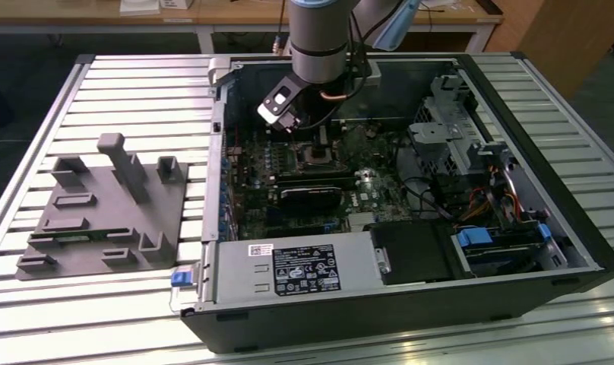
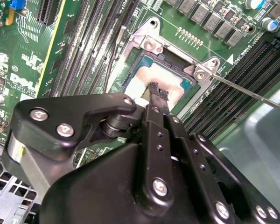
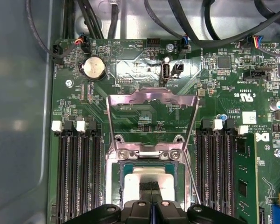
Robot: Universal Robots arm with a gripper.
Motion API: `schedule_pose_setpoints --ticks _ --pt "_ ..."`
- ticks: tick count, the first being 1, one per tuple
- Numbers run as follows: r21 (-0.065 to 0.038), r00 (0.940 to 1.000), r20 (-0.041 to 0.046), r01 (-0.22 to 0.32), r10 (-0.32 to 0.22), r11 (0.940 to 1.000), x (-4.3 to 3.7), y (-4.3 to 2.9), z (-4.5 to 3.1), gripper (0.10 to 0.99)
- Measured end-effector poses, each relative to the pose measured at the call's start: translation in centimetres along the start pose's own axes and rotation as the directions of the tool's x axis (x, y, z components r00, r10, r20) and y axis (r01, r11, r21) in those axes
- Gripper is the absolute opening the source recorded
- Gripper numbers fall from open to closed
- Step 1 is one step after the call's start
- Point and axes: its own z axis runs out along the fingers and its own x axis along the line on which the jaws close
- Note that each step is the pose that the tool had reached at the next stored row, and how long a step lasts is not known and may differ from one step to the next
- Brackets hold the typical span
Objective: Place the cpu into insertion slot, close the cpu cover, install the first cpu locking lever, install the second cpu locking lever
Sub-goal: 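Place the cpu into insertion slot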
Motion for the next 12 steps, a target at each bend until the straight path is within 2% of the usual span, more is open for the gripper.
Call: schedule_pose_setpoints --ticks 12 --pt "0.0 1.0 -0.0009 0.0 0.0 1.0 0.0 -0.02 0.22 0.106"
